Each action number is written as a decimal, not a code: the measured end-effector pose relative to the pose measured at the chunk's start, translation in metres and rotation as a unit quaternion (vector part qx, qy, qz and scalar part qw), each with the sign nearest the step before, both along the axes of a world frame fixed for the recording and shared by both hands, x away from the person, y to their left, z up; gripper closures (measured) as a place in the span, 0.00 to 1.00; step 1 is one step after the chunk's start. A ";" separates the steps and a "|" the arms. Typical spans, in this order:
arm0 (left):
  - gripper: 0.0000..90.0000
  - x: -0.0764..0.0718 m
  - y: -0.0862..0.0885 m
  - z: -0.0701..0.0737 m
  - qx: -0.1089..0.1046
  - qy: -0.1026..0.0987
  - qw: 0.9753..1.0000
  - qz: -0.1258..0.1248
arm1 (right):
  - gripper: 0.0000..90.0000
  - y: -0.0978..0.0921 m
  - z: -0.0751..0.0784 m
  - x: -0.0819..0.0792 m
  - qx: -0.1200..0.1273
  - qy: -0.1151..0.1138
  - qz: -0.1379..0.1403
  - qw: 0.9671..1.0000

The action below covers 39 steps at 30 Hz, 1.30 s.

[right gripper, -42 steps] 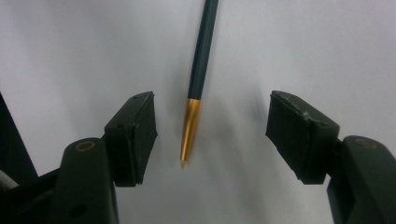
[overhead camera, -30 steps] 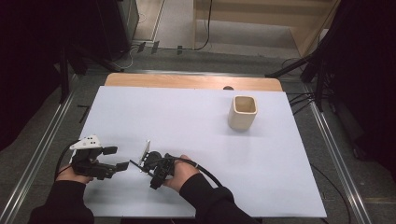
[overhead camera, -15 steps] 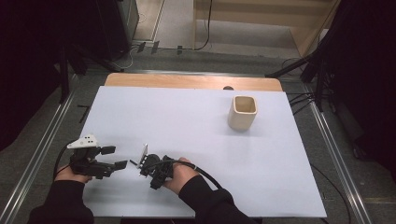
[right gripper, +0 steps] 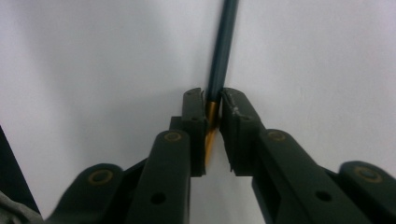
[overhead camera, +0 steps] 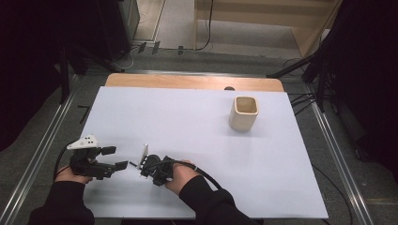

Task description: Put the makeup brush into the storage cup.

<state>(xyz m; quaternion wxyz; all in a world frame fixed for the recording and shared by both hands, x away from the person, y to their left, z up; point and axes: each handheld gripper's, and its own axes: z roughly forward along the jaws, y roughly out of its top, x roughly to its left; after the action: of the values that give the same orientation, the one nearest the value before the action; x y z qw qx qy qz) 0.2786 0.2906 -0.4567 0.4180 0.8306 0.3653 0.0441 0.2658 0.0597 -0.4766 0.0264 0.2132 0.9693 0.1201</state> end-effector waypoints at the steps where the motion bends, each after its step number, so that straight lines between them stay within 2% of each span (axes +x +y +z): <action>1: 0.19 0.000 0.000 0.000 -0.001 0.000 1.000 0.001 | 0.94 0.000 0.000 0.000 0.000 0.004 -0.004 1.000; 5: 0.19 0.000 -0.001 0.000 0.000 0.000 1.000 0.000 | 0.94 -0.001 0.000 0.004 0.006 0.014 -0.003 1.000; 11: 0.19 0.000 -0.001 0.000 -0.002 -0.001 1.000 0.000 | 0.94 -0.003 0.001 0.008 0.008 0.035 -0.021 0.999; 19: 0.19 0.000 -0.001 0.001 -0.004 -0.006 1.000 -0.003 | 0.95 -0.008 0.001 0.013 0.028 0.047 -0.023 0.998; 25: 0.19 -0.001 -0.001 0.003 -0.007 -0.013 1.000 -0.005 | 0.95 -0.017 0.008 0.018 0.053 0.057 -0.035 0.996; 29: 0.19 -0.001 -0.001 0.005 -0.014 -0.013 1.000 -0.004 | 0.95 -0.026 0.012 0.021 0.067 0.059 -0.032 0.995; 31: 0.19 0.000 0.000 0.007 -0.029 -0.009 1.000 -0.007 | 0.95 -0.032 0.016 0.022 0.079 0.060 -0.041 0.994; 34: 0.17 0.000 0.000 0.010 -0.047 0.001 0.999 -0.015 | 0.95 -0.043 0.021 0.024 0.089 0.060 -0.039 0.993; 39: 0.17 0.000 -0.004 0.010 -0.046 -0.003 0.999 -0.027 | 0.95 -0.065 0.026 0.025 0.114 0.064 -0.048 0.990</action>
<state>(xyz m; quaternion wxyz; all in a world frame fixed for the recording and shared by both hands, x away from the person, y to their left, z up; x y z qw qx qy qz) 0.2784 0.2868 -0.4471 0.4574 0.8201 0.3434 0.0184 0.2913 -0.0053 -0.4505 -0.0543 0.2686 0.9374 0.2148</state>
